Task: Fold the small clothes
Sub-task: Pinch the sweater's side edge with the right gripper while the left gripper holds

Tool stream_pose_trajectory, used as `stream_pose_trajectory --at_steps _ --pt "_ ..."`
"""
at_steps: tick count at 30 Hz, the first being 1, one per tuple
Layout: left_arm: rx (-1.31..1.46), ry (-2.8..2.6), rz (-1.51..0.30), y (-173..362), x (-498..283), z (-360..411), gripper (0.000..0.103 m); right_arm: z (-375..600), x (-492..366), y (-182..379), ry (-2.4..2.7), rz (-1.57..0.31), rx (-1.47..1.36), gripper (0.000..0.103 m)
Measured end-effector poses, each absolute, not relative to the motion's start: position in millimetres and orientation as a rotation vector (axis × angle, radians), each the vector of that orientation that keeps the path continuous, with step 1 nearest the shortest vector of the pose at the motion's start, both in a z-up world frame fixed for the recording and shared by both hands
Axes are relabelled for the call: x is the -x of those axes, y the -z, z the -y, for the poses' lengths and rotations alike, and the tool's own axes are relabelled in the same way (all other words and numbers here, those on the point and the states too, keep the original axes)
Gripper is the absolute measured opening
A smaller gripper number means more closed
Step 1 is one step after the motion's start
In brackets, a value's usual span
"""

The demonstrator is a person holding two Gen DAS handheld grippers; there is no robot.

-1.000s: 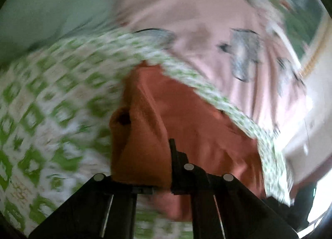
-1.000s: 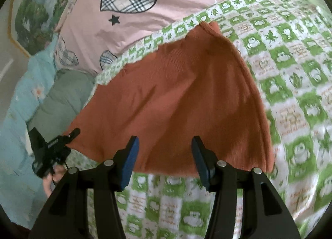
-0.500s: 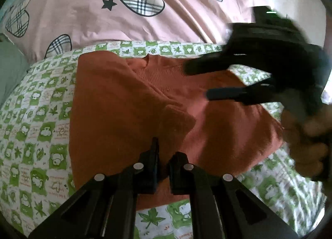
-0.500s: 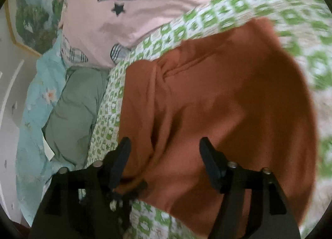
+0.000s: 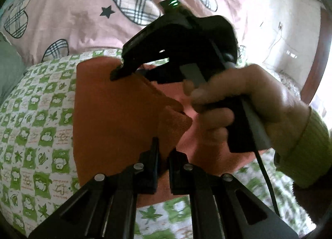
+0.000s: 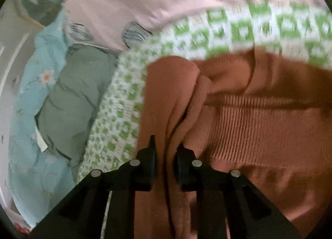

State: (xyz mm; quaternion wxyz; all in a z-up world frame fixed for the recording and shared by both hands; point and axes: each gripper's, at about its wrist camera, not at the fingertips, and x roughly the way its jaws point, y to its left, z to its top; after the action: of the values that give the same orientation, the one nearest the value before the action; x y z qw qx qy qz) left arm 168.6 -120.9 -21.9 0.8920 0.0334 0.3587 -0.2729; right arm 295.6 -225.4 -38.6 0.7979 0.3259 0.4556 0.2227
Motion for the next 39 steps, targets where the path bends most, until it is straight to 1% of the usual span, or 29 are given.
stream_pose_trajectory --at_steps 5,8,11,15,17,21,28,32,33,34,35,36,37,38,39 --pt "-0.021 0.687 -0.739 4 -159 155 0.006 284 -252 6 -0.393 -0.885 -0.660 0.016" --pt "-0.003 0.748 -0.754 4 -155 185 0.006 322 -230 4 -0.317 -0.870 -0.645 0.015" --pt "-0.014 0.801 -0.769 13 -150 216 0.006 352 -215 20 -0.246 -0.889 -0.669 0.014" --pt "-0.039 0.845 -0.815 30 -145 244 0.006 378 -200 54 -0.177 -0.938 -0.714 0.014" --pt "-0.052 0.852 -0.826 35 -142 251 0.006 384 -195 64 -0.168 -0.941 -0.728 0.013" --pt "-0.061 0.868 -0.812 34 -138 259 0.006 387 -186 51 -0.148 -0.887 -0.707 0.013" --pt "-0.078 0.872 -0.888 58 -146 261 0.007 390 -181 81 -0.056 -0.963 -0.674 0.012" --pt "-0.048 0.881 -0.908 55 -146 250 0.010 390 -172 77 -0.060 -0.940 -0.709 0.013" --pt "-0.039 0.884 -0.910 52 -145 245 0.012 389 -170 74 -0.056 -0.936 -0.709 0.013" --pt "-0.029 0.886 -0.915 50 -144 238 0.015 388 -168 70 -0.051 -0.933 -0.705 0.016" --pt "-0.015 0.886 -0.918 46 -144 229 0.020 388 -165 67 -0.049 -0.929 -0.703 0.028" --pt "0.002 0.880 -0.916 41 -143 217 0.027 388 -162 65 -0.051 -0.919 -0.705 0.039" --pt "0.011 0.869 -0.912 36 -141 210 0.034 388 -158 62 -0.049 -0.904 -0.706 0.067" --pt "0.026 0.851 -0.906 31 -141 198 0.052 387 -154 59 -0.041 -0.889 -0.701 0.083" --pt "0.049 0.821 -0.899 26 -143 182 0.066 387 -152 58 -0.037 -0.883 -0.695 0.084"
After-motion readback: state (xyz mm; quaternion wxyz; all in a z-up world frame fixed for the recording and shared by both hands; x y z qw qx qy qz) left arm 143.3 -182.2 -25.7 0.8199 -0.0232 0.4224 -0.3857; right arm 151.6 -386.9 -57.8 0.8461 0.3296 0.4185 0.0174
